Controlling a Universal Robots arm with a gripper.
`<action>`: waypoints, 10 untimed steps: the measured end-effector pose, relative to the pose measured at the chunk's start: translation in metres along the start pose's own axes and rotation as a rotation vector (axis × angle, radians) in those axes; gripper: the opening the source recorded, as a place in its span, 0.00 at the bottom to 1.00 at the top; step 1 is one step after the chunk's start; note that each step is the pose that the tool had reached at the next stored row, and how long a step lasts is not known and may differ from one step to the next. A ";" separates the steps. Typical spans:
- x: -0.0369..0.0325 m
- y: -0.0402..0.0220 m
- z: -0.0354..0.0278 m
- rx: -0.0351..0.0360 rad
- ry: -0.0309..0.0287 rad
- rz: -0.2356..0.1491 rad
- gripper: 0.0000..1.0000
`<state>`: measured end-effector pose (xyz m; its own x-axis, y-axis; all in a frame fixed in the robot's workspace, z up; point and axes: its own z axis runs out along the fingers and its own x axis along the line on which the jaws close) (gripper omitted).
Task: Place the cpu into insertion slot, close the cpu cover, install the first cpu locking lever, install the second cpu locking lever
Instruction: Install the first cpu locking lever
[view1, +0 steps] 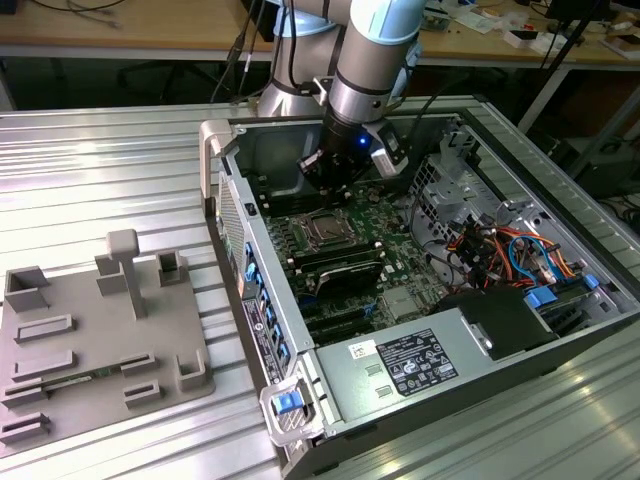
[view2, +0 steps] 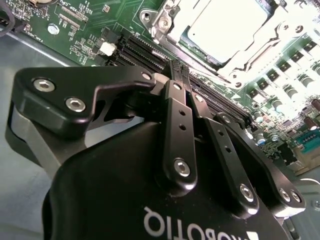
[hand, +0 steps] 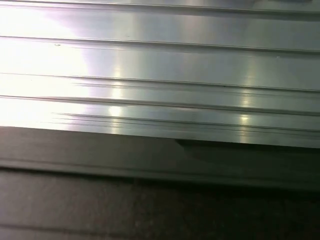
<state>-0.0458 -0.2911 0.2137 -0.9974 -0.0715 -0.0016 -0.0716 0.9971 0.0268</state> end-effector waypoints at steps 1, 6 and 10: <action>-0.0007 0.0000 0.0000 0.0000 0.0000 0.000 0.11; -0.0025 -0.0004 0.0006 0.0000 -0.0002 0.000 0.11; -0.0030 -0.0014 0.0027 -0.0001 -0.0002 0.000 0.11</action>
<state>-0.0428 -0.2922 0.2110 -0.9974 -0.0714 -0.0018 -0.0715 0.9971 0.0269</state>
